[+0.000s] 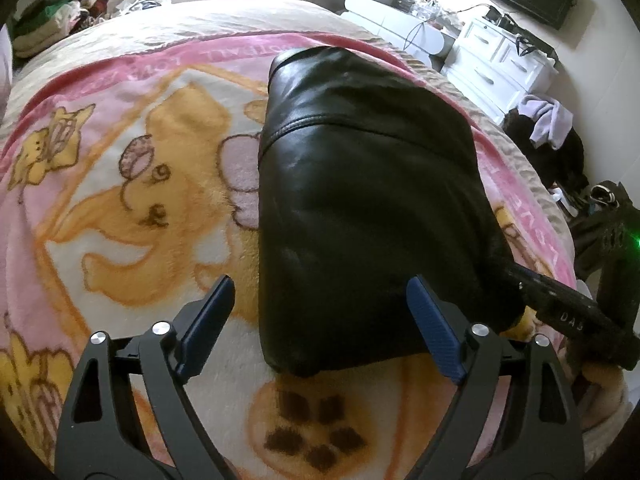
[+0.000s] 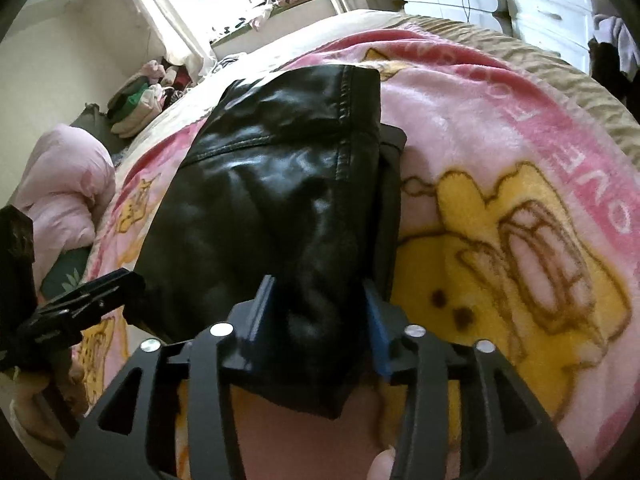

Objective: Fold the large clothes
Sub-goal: 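Open both grippers and release the folded jacket bundle, then withdraw both open grippers back from the folded jacket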

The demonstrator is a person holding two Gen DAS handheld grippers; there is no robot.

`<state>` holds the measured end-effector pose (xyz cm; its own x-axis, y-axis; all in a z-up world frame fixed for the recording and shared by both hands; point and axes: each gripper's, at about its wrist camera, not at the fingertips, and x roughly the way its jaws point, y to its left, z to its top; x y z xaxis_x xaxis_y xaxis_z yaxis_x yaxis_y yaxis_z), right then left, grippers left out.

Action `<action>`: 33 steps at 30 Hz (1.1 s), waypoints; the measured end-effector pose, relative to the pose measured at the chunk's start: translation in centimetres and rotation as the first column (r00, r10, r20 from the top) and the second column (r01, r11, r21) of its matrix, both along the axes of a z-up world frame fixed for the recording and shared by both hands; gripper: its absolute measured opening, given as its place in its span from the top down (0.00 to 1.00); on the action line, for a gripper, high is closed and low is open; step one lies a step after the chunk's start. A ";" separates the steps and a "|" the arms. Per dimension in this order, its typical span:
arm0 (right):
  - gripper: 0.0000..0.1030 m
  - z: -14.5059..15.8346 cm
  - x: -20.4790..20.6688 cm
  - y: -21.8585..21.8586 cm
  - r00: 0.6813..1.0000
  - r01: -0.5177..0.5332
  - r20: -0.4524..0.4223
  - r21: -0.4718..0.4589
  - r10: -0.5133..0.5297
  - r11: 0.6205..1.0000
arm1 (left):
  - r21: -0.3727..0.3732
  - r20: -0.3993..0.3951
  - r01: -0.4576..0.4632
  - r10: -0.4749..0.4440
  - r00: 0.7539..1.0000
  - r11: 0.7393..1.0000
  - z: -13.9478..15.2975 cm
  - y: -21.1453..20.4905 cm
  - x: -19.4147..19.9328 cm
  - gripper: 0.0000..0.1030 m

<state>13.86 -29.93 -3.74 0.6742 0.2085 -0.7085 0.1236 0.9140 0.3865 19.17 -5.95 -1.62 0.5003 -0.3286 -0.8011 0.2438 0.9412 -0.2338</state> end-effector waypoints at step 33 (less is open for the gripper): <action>0.04 4.6 -12.4 5.5 0.964 0.049 0.265 -0.183 0.001 0.982 | -0.017 0.209 -0.073 0.075 0.975 0.997 4.2 3.4 -12.0 0.09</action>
<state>1.42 -24.44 0.88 0.8448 0.0708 -0.5304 0.0637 0.9708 0.2311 7.18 -2.55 2.60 0.6798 -0.2914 -0.6730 0.2181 0.9565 -0.1938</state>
